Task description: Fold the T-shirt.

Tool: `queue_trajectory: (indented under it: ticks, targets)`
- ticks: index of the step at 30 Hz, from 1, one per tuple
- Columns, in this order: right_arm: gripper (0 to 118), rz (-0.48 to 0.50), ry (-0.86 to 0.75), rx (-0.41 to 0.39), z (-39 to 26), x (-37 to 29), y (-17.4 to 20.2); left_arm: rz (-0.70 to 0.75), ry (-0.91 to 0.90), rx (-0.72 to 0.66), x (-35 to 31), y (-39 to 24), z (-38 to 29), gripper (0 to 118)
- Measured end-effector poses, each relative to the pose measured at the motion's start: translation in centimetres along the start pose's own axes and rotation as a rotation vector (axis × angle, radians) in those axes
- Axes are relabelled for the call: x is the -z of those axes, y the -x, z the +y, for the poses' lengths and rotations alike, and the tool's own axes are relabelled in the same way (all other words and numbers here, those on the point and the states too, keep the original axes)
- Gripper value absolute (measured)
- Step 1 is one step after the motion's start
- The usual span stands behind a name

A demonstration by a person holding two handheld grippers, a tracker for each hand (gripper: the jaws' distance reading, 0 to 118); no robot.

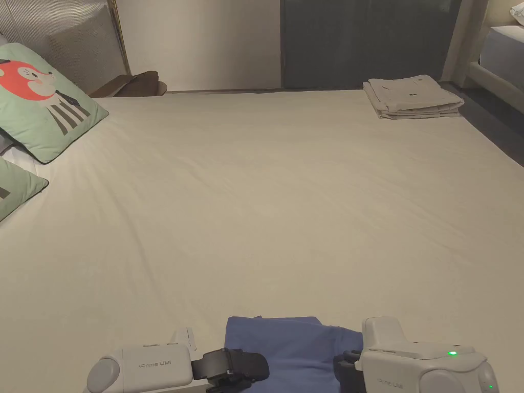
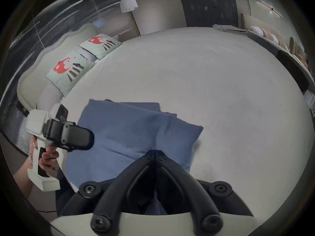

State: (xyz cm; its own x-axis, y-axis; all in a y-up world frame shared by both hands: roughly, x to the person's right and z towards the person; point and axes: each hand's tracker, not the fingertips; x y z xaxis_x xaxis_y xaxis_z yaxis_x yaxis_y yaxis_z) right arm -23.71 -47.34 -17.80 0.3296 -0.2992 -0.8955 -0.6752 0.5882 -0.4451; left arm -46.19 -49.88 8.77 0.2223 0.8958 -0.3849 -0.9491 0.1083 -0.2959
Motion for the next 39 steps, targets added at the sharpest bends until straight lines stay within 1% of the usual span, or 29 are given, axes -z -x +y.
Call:
queue_trajectory:
  ticks: [2,3,5,8,9,10,16,17,20,21,22,24,27,28,30,31,32,33,34,35,36,37,39]
  targets:
    - [0,0.043,-0.031,0.032,0.3,-0.7,0.1,-0.002,-0.011,0.003,-1.1,-1.1,-0.6,25]
    - [0,0.052,-0.046,0.034,0.6,-1.2,0.3,-0.01,-0.022,0.001,-1.8,-1.3,-0.7,23]
    - [0,0.051,-0.075,0.021,1.2,-1.9,0.9,-0.017,-0.042,0.014,-3.6,-1.3,-0.6,21]
    - [0,0.046,-0.099,-0.009,2.3,-2.5,2.2,0.016,-0.103,0.035,-8.0,-1.1,-0.4,20]
    - [0,0.05,-0.104,-0.015,2.6,-2.6,2.6,0.034,-0.137,0.038,-11.0,1.9,3.3,20]
    - [0,0.051,-0.112,-0.017,3.1,-2.4,3.2,0.049,-0.164,0.03,-12.9,2.5,3.7,20]
    - [0,0.072,-0.128,-0.046,4.2,-1.4,6.3,0.174,-0.333,-0.036,-24.0,6.1,4.0,20]
    - [0,0.073,-0.126,-0.057,4.4,-1.2,6.9,0.199,-0.359,-0.044,-25.3,4.8,2.9,20]
    - [0,0.081,-0.126,-0.078,5.0,-0.8,8.8,0.273,-0.426,-0.073,-29.8,6.2,3.3,20]
    - [0,0.081,-0.122,-0.086,5.2,-0.6,9.3,0.292,-0.447,-0.082,-31.0,7.9,4.1,20]
    - [0,0.077,-0.119,-0.089,5.2,-0.4,9.1,0.298,-0.46,-0.101,-32.1,8.4,4.3,20]
    - [0,0.072,-0.121,-0.105,5.3,-0.2,9.8,0.309,-0.483,-0.121,-33.7,9.5,4.6,20]
    - [0,0.071,-0.119,-0.114,5.6,0.0,10.7,0.33,-0.505,-0.148,-34.4,10.7,4.8,20]
    - [0,0.068,-0.118,-0.12,5.6,0.0,10.9,0.332,-0.506,-0.152,-34.4,10.9,4.8,24]
    - [0,0.069,-0.118,-0.129,5.7,0.2,11.0,0.353,-0.536,-0.172,-34.1,10.4,4.0,43]
    - [0,0.069,-0.118,-0.132,5.7,0.1,11.1,0.375,-0.551,-0.162,-34.0,10.3,3.8,48]
    - [0,0.068,-0.117,-0.135,5.7,0.1,11.1,0.418,-0.577,-0.145,-34.0,10.0,3.6,48]
    - [0,0.067,-0.118,-0.137,5.7,0.1,11.2,0.445,-0.604,-0.135,-34.2,10.5,3.8,69]
    - [0,0.066,-0.119,-0.14,5.8,-0.3,11.3,0.482,-0.63,-0.134,-34.2,9.9,3.5,98]
    - [0,0.065,-0.121,-0.14,5.8,-0.4,11.3,0.51,-0.66,-0.112,-34.5,9.2,3.1,110]
    - [0,0.067,-0.124,-0.139,5.9,-0.5,11.2,0.517,-0.705,-0.068,-34.9,8.4,2.5,110]
    - [0,0.069,-0.127,-0.138,5.9,-0.6,11.1,0.491,-0.729,-0.05,-35.0,7.4,2.0,111]
    - [0,0.071,-0.133,-0.14,6.0,-1.0,11.0,0.487,-0.721,-0.057,-35.3,5.8,1.4,111]
